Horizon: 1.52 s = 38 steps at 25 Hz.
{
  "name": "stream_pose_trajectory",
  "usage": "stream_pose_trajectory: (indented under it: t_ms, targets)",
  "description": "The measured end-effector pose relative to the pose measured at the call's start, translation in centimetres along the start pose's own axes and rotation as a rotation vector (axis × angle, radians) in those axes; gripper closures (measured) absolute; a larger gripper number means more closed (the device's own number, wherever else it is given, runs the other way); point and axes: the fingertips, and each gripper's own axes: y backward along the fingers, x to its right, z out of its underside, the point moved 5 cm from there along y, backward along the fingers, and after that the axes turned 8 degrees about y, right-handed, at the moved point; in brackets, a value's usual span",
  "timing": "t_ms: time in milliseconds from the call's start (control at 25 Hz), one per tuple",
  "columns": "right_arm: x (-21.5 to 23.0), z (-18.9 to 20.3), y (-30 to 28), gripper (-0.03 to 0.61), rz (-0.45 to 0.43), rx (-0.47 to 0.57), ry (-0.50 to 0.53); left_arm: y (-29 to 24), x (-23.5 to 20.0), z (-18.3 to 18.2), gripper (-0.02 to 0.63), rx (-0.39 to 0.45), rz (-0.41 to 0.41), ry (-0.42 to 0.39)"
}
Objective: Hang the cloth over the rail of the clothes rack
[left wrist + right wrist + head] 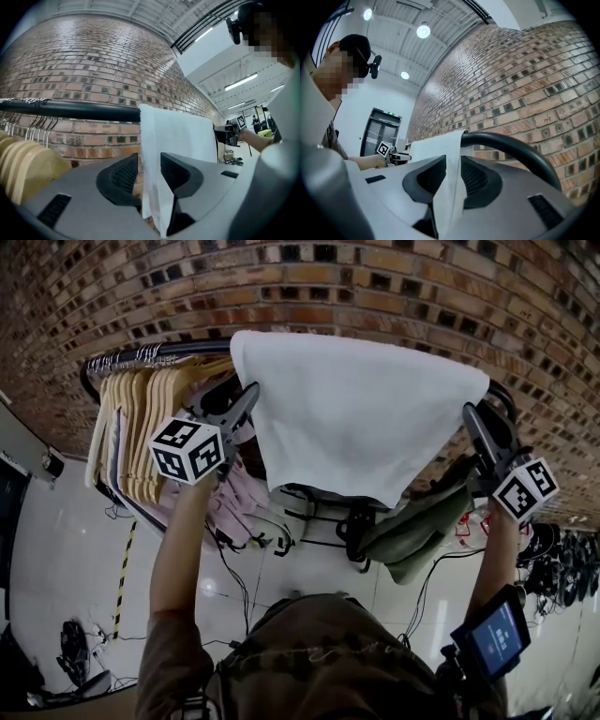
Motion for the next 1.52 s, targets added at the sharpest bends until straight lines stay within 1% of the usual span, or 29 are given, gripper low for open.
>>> stream_pose_trajectory:
  t_ms: [120, 200, 280, 320, 480, 560, 760, 920, 1080, 1240, 1360, 1400, 1440, 1520]
  targets:
    - [-0.1, -0.1, -0.1, 0.5, -0.011, 0.045, -0.014, 0.2, -0.4, -0.6, 0.476, 0.029, -0.024, -0.004]
    - [0.3, -0.6, 0.3, 0.5, 0.011, 0.104, -0.016, 0.5, -0.6, -1.1, 0.476, 0.045, -0.033, -0.008]
    - [0.7, -0.9, 0.8, 0.5, 0.021, 0.129, -0.026, 0.7, -0.8, -1.6, 0.476, 0.051, -0.033, -0.014]
    - [0.8, -0.9, 0.8, 0.5, 0.008, 0.129, -0.041, 0.7, -0.8, -1.7, 0.476, 0.051, -0.029, -0.016]
    - [0.4, -0.4, 0.4, 0.5, -0.088, 0.116, -0.116, 0.5, -0.3, -2.0, 0.477, 0.05, 0.003, -0.015]
    - [0.3, -0.3, 0.3, 0.5, -0.107, 0.118, -0.122, 0.5, 0.0, -2.3, 0.477, 0.055, 0.016, -0.013]
    - [0.2, -0.6, 0.3, 0.502, -0.111, 0.115, -0.1, 0.5, 0.3, -2.9, 0.48, 0.057, 0.045, -0.003]
    - [0.3, -0.5, 0.4, 0.502, -0.09, 0.09, -0.068, 0.0, 0.6, -2.3, 0.48, 0.034, 0.044, -0.017]
    - [-0.1, -0.6, 0.2, 0.502, -0.079, 0.073, -0.038, -0.3, 0.8, -1.7, 0.479, 0.033, 0.059, 0.004]
    - [-0.2, -0.8, 0.2, 0.502, -0.081, 0.073, -0.033, 0.0, 0.2, -2.0, 0.479, 0.046, 0.031, -0.007]
    - [-0.1, -0.9, 0.2, 0.502, -0.079, 0.076, -0.032, 0.5, -0.2, -2.3, 0.483, 0.058, 0.025, -0.004]
    - [-0.1, -0.9, 0.2, 0.502, -0.079, 0.077, -0.032, 0.5, -0.2, -2.4, 0.496, 0.06, 0.026, -0.006]
    - [0.0, -0.9, 0.3, 0.502, -0.08, 0.077, -0.033, 0.5, -0.2, -2.4, 0.544, 0.06, 0.028, -0.009]
    - [-0.1, -0.9, 0.3, 0.502, -0.085, 0.078, -0.038, 0.3, 0.0, -2.3, 0.555, 0.055, 0.036, -0.014]
